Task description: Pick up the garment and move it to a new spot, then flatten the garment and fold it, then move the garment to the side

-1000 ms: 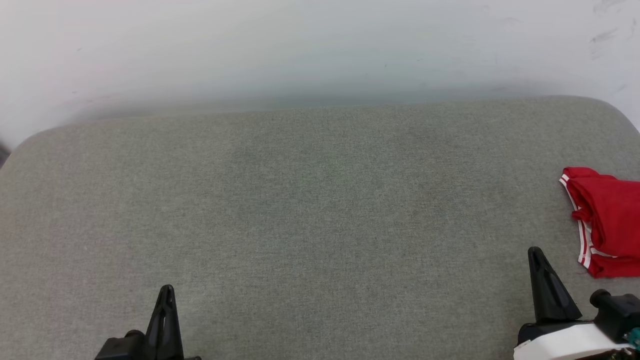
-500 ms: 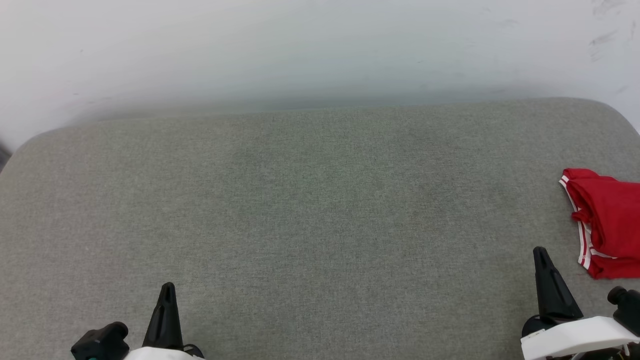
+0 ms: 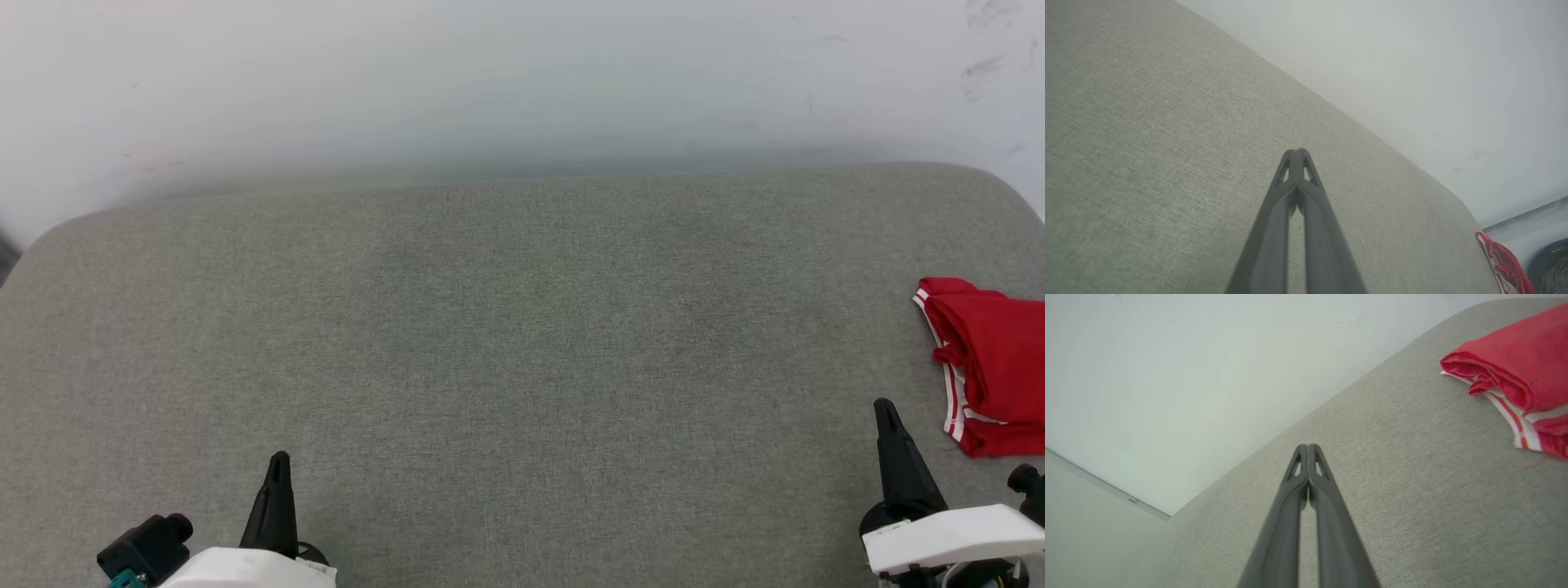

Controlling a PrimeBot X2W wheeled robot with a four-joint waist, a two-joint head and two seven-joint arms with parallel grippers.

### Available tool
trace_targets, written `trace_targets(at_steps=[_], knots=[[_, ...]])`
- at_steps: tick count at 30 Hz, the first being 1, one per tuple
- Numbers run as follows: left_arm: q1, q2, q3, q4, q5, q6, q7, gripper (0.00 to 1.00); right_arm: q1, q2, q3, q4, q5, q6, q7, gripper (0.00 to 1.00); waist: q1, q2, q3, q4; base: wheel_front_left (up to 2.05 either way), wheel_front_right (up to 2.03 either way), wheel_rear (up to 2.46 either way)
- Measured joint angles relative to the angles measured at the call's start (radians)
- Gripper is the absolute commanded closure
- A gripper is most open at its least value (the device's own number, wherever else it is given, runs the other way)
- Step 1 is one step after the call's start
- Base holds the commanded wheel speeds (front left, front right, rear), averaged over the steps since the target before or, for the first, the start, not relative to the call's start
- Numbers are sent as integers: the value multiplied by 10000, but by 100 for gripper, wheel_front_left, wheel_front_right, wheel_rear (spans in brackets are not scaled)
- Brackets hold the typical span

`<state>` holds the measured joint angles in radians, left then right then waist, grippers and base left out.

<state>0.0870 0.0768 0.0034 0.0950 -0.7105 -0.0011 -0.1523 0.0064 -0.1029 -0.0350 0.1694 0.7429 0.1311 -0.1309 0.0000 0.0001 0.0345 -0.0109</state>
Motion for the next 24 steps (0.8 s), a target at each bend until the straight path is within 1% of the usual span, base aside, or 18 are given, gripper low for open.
trace_targets(at_steps=[9, 24], knots=[[-265, 31, 29, 180, -1335, -173, 290, 100, -165, 46, -63, 98, 1235, 0, 299, 100, 0, 0, -30, 10, 0, 0, 0], [-618, 65, 117, 472, -3264, -433, 715, 100, -372, 107, -174, 249, 3032, -2, 761, 100, 0, 0, -80, 28, 0, 0, 0]])
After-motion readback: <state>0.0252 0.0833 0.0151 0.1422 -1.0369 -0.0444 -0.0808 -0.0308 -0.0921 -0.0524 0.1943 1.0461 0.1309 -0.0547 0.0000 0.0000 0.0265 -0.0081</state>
